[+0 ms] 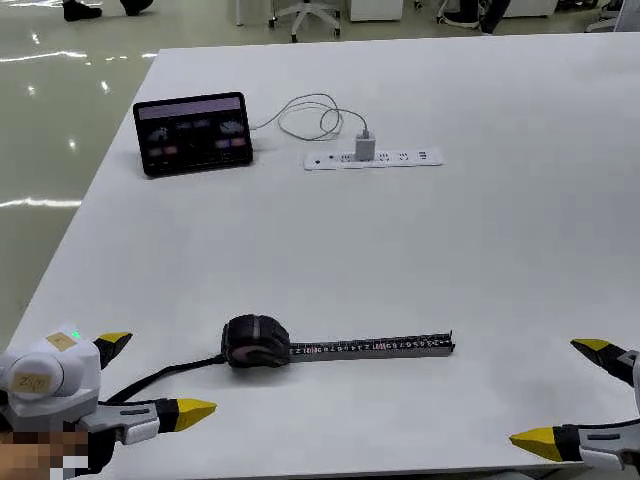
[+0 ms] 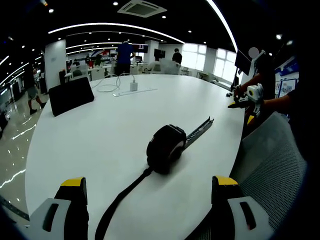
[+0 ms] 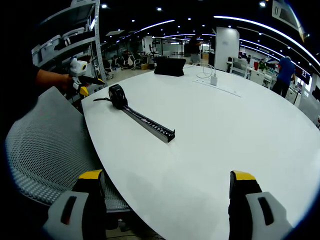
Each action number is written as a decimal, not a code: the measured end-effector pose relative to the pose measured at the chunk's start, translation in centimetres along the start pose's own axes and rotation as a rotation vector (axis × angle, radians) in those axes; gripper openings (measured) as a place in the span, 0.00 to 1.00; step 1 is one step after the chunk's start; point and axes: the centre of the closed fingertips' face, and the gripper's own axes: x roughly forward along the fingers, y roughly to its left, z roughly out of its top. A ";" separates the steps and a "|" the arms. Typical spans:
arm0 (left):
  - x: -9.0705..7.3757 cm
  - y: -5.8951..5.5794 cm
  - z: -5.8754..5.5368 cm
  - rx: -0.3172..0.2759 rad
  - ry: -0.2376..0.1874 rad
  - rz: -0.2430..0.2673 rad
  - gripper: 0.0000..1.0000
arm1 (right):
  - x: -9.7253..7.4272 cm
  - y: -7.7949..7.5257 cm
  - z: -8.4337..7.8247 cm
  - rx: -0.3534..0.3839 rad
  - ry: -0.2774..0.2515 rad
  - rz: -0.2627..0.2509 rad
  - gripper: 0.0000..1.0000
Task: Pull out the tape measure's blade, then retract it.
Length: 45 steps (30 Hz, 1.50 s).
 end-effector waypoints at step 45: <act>7.3 -2.2 4.7 -0.115 0.024 0.177 1.00 | 3.5 -0.4 3.4 -0.134 0.035 0.073 1.00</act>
